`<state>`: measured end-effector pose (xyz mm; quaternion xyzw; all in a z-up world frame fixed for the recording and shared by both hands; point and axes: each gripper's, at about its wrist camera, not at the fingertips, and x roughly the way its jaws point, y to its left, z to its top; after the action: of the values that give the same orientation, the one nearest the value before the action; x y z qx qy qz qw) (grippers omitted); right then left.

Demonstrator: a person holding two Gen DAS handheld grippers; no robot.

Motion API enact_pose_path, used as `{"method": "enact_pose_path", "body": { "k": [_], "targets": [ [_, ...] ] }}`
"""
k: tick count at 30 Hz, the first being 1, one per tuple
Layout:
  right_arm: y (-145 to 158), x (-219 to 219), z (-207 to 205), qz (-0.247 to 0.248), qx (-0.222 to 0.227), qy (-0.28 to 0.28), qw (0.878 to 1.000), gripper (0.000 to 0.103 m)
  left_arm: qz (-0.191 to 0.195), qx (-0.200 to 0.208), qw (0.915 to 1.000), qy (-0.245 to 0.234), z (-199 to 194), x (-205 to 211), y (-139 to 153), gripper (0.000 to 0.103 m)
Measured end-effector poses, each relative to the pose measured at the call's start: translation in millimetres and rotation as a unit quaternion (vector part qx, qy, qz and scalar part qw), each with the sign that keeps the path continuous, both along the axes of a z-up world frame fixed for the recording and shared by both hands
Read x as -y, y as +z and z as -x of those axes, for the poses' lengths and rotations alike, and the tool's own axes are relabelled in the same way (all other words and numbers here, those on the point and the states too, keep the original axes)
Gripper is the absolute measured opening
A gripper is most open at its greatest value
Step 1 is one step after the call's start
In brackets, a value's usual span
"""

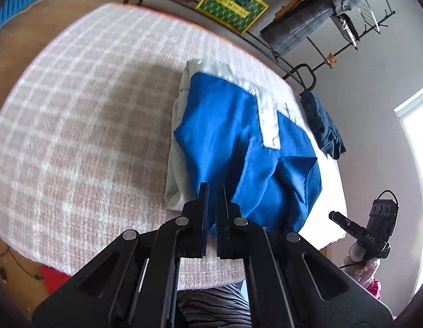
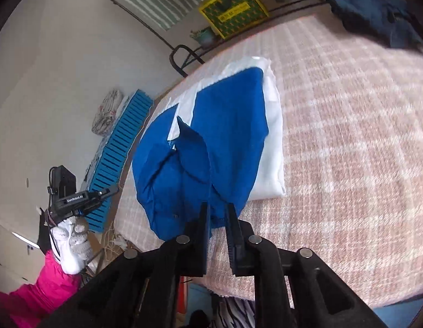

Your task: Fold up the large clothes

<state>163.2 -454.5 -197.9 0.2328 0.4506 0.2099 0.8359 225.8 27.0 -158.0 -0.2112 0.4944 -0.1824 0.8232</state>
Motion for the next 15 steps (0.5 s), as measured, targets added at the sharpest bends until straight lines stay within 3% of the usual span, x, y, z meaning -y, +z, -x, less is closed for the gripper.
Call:
{"method": "enact_pose_path", "body": {
  "k": [3,5,8,11,12,13,15],
  "targets": [
    [28.1,-8.4,-16.1,0.040,0.059,-0.002,0.997,0.031,-0.017,0.046,0.9988,-0.001,-19.4,12.1,18.1,0.000],
    [29.9,-14.9,-38.8,0.041,0.071,-0.005,0.997,0.031,0.000,0.049,0.9988,-0.001,-33.9,20.7,11.9,0.000],
    [12.0,-21.2,-63.1,0.069,0.067,-0.015,0.995,0.031,-0.029,0.035,0.9989,0.011,-62.7,36.4,-12.5,0.000],
    [-16.2,-23.7,-74.0,0.099,0.043,-0.012,0.994,0.029,-0.108,-0.004,0.9941,-0.009,-71.9,51.2,-61.5,0.000],
    [-29.3,-24.4,-76.6,0.113,0.029,-0.010,0.993,0.025,-0.109,-0.029,0.9936,-0.013,-70.2,49.8,-82.7,0.000],
    [-43.2,-23.8,-78.2,0.120,0.011,-0.003,0.993,0.022,-0.100,-0.022,0.9948,-0.007,-64.5,46.2,-92.5,0.001],
    [-50.5,-18.5,-72.8,0.115,0.024,0.004,0.993,0.019,-0.111,-0.009,0.9936,-0.019,-61.2,46.4,-89.4,0.001]
  ]
}}
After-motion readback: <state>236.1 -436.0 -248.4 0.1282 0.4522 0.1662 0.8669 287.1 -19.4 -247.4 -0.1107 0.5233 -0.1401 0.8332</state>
